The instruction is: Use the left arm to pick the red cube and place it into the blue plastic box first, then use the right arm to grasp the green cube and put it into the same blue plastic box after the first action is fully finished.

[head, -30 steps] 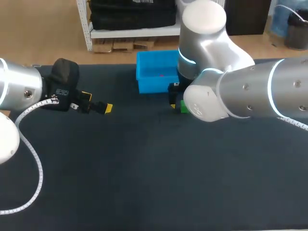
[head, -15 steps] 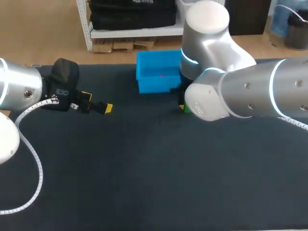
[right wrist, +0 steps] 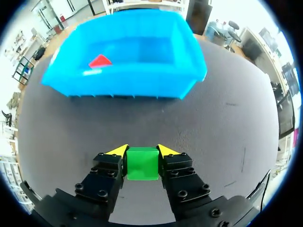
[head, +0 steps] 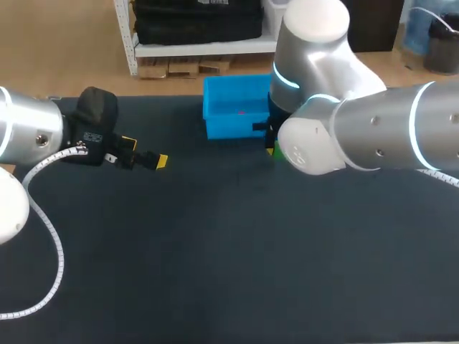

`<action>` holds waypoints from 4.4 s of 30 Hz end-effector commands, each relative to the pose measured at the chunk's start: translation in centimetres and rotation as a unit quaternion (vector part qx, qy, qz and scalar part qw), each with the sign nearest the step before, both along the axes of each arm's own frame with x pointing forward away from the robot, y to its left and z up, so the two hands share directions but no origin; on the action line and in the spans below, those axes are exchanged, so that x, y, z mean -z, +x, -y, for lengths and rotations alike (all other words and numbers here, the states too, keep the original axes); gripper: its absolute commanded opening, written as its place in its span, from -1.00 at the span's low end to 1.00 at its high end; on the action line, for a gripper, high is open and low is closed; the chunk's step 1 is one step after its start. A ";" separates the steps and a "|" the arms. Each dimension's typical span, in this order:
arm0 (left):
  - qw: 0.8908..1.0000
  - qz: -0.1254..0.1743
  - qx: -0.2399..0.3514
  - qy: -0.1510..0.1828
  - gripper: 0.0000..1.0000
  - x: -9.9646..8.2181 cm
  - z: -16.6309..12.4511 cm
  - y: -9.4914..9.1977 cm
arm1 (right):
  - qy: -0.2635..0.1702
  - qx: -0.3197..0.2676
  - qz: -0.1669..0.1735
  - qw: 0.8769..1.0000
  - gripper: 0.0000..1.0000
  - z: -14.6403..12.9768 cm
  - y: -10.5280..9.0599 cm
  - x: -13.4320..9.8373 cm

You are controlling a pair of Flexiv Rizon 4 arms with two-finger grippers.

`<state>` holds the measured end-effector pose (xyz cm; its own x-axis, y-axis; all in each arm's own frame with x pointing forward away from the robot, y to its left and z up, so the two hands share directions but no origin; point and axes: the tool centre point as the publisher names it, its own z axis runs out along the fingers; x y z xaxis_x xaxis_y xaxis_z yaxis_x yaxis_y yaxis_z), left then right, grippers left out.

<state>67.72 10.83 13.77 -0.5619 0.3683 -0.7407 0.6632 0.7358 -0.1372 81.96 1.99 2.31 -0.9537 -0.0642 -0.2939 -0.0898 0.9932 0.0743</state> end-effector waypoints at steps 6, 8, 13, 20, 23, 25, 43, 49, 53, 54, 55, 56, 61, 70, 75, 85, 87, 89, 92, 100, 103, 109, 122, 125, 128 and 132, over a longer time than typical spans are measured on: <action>1.000 0.003 0.003 -0.005 1.00 0.1 -0.2 0.0 | 0.041 -0.002 0.056 0.998 -1.00 0.7 -2.1 -6.4; 1.000 0.003 0.003 -0.005 1.00 0.1 -0.2 0.0 | 0.053 -0.005 0.072 0.996 -1.00 0.6 -2.6 -8.0; 1.000 0.003 0.003 -0.005 1.00 0.1 -0.2 0.0 | 0.086 -0.015 0.116 0.989 -1.00 0.8 -4.3 -12.1; 1.000 0.003 0.003 -0.005 1.00 0.1 -0.2 0.0 | 0.111 -0.027 0.172 0.978 -1.00 1.0 -6.7 -16.1; 1.000 0.003 0.003 -0.005 1.00 0.1 -0.2 0.0 | 0.112 -0.030 0.178 0.977 -1.00 1.0 -7.1 -16.4; 1.000 0.003 0.003 -0.005 1.00 0.1 -0.2 0.0 | 0.112 -0.031 0.178 0.977 -1.00 1.0 -7.1 -16.4; 1.000 0.003 0.003 -0.005 1.00 0.1 -0.2 0.0 | 0.117 -0.041 0.171 0.977 -1.00 -0.1 -5.0 -15.1; 1.000 0.003 0.003 -0.005 1.00 0.1 -0.2 0.0 | 0.116 -0.046 0.173 0.977 -1.00 -1.0 -3.2 -14.6; 1.000 0.003 0.003 -0.005 1.00 0.1 -0.2 0.0 | 0.114 -0.050 0.176 0.976 -1.00 -1.5 -2.0 -14.3; 1.000 0.003 0.003 -0.005 1.00 0.1 -0.2 0.0 | 0.114 -0.050 0.177 0.976 -1.00 -1.6 -1.7 -14.2; 1.000 0.003 0.003 -0.005 1.00 0.1 -0.2 0.0 | 0.114 -0.051 0.177 0.976 -1.00 -1.7 -1.3 -14.1; 1.000 0.003 0.003 -0.005 1.00 0.1 -0.2 0.0 | 0.114 -0.050 0.178 0.976 -1.00 -1.8 -0.9 -13.9; 1.000 0.003 0.003 -0.005 1.00 0.1 -0.2 0.0 | 0.113 -0.049 0.179 0.976 -1.00 -2.1 1.3 -13.2; 1.000 0.003 0.003 -0.005 1.00 0.1 -0.2 0.0 | 0.113 -0.057 0.183 0.975 -1.00 -3.1 5.4 -11.7; 1.000 0.003 0.003 -0.005 1.00 0.1 -0.2 0.0 | 0.109 -0.065 0.185 0.975 -1.00 -3.7 7.3 -10.8; 1.000 0.003 0.003 -0.005 1.00 0.1 -0.2 0.0 | 0.114 -0.088 0.178 0.973 -1.00 -4.4 10.7 -8.4; 1.000 0.003 0.003 -0.005 1.00 0.1 -0.2 0.0 | 0.109 -0.086 0.174 0.975 -1.00 -4.4 11.1 -8.1; 1.000 0.003 0.003 -0.005 1.00 0.1 -0.2 0.0 | 0.107 -0.081 0.169 0.976 -1.00 -4.4 11.7 -7.6; 1.000 0.003 0.003 -0.005 1.00 0.1 -0.2 0.0 | 0.104 -0.075 0.165 0.978 -1.00 -4.4 12.2 -7.1; 1.000 0.003 0.003 -0.005 1.00 0.1 -0.2 0.0 | 0.075 -0.052 0.133 0.987 -1.00 -4.6 13.6 -5.6; 1.000 0.003 0.003 -0.005 1.00 0.1 -0.2 0.0 | 0.069 -0.050 0.124 0.989 -1.00 -4.7 13.9 -5.2; 1.000 0.003 0.003 -0.005 1.00 0.1 -0.2 0.0 | 0.059 -0.046 0.110 0.991 -1.00 -4.6 14.3 -4.1; 1.000 0.003 0.003 -0.005 1.00 0.1 -0.2 0.0 | 0.051 -0.037 0.096 0.993 -0.52 -4.0 14.6 -3.8; 1.000 0.003 0.003 -0.005 1.00 0.1 -0.2 0.0 | 0.052 -0.037 0.095 0.993 1.00 -3.9 14.5 -3.9; 1.000 0.003 0.003 -0.005 1.00 0.1 -0.2 0.0 | 0.054 -0.037 0.095 0.993 1.00 -3.8 14.3 -4.1; 1.000 0.003 0.003 -0.005 1.00 0.1 -0.2 0.0 | 0.060 -0.036 0.097 0.993 1.00 -3.5 14.0 -4.6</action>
<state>67.72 10.83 13.77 -0.5619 0.3681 -0.7408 0.6630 0.7359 -0.1372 95.68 5.64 6.51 -0.8672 -0.0808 -0.4914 -0.1813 0.9703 0.1604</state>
